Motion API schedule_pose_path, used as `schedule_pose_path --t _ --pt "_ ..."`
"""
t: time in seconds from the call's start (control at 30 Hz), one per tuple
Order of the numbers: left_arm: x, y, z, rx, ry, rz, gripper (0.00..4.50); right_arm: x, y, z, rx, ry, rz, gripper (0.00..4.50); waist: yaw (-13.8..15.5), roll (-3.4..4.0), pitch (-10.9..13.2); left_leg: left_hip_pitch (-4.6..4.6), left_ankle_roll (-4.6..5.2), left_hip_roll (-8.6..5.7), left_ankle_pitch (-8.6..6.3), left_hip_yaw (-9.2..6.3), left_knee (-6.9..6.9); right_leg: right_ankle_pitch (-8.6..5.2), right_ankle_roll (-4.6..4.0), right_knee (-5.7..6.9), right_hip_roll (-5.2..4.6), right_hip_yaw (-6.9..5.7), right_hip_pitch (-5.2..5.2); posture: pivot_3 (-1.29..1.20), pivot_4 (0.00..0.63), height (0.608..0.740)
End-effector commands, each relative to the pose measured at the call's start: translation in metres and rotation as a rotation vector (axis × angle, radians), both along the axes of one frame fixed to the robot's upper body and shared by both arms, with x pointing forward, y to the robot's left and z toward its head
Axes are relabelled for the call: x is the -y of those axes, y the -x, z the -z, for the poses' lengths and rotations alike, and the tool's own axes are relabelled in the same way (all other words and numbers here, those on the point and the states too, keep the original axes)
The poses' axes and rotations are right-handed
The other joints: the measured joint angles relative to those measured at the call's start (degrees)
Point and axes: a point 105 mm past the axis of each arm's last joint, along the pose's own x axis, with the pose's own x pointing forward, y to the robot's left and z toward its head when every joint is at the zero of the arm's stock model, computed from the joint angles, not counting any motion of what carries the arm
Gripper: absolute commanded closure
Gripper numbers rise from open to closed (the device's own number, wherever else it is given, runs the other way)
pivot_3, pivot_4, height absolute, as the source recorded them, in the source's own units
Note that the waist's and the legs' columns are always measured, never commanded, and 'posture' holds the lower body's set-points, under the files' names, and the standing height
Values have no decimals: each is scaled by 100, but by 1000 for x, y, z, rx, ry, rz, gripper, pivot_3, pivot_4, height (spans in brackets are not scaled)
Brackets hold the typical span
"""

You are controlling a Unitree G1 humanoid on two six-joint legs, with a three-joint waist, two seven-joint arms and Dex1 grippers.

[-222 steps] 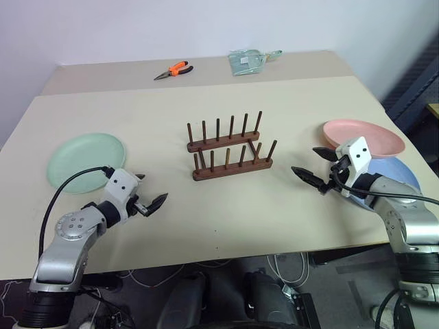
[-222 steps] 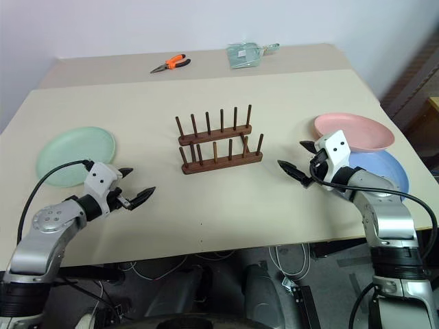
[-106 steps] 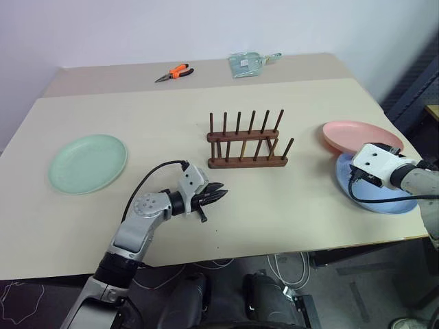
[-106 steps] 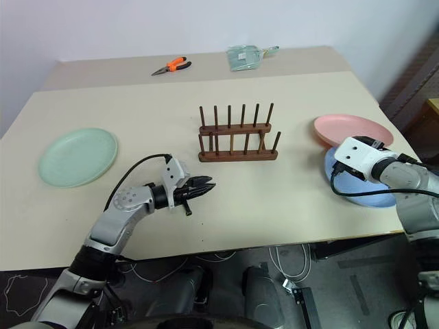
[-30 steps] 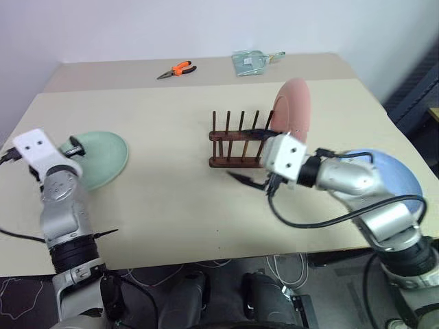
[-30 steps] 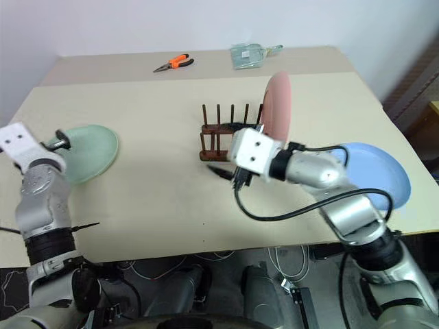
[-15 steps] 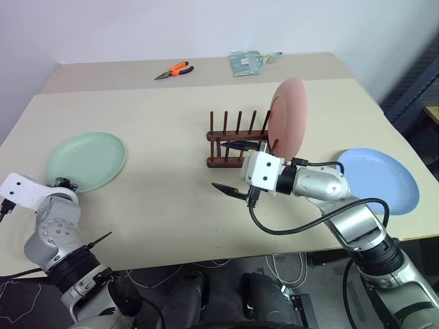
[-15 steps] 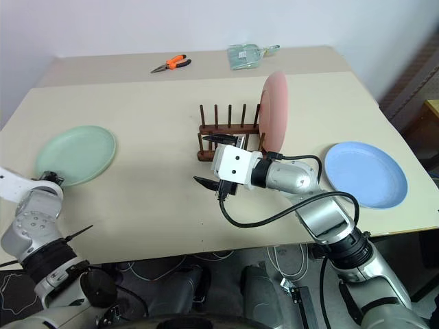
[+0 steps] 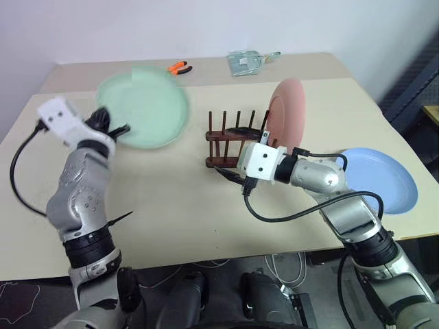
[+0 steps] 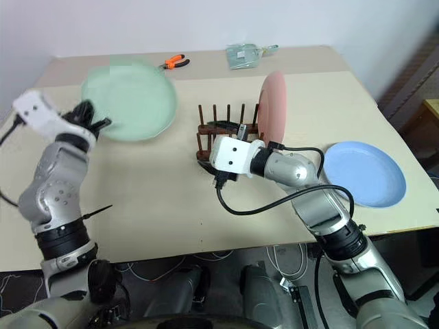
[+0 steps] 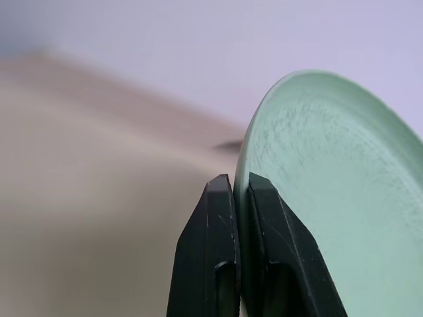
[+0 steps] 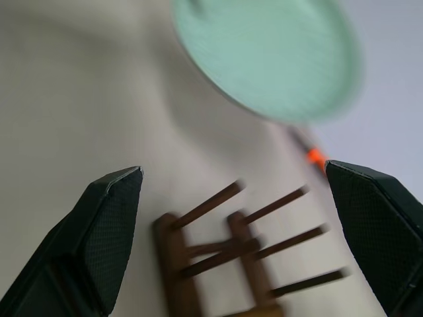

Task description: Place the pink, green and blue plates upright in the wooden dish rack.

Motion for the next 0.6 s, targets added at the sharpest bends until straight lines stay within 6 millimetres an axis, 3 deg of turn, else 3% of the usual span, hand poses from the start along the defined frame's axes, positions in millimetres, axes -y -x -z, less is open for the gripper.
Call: schedule_pose_path --t 0.03,0.23,0.27,0.33,0.53,0.57,0.6 --pt "32 5 -21 59 -78 118 4456 -9 -8 -13 143 21 14 0 -10 0 0 0 2 0 5 0 0 0 0 1 1 0 -1 0 150 740" --pt "56 10 -21 51 -88 240 4456 -11 -24 -10 241 72 66 0 -1 1 1 0 2 0 12 1 1 0 0 2 2 1 -2 0 150 740" --pt "58 11 -20 48 -81 258 4494 -11 -26 -8 249 87 71 248 -1 1 1 0 1 0 13 0 0 0 0 2 3 1 -3 0 150 740" --pt "60 13 -18 40 -63 284 4500 -11 -28 -3 260 116 72 891 1 1 1 0 0 0 13 0 0 0 0 2 3 1 -2 0 150 740" --pt "66 18 -11 30 -37 341 4500 -10 -30 1 303 152 80 3923 1 0 2 0 -3 1 15 0 0 0 0 2 5 2 -2 0 150 740" --pt "66 19 -12 40 -23 350 3825 -10 -30 0 317 158 80 4322 -2 1 2 0 -3 0 15 0 0 0 0 2 4 2 -2 0 150 740" --pt "66 19 -14 47 -11 350 3521 -10 -29 0 329 163 80 4367 -1 1 2 0 -3 0 15 0 0 0 0 1 4 2 -2 0 150 740"
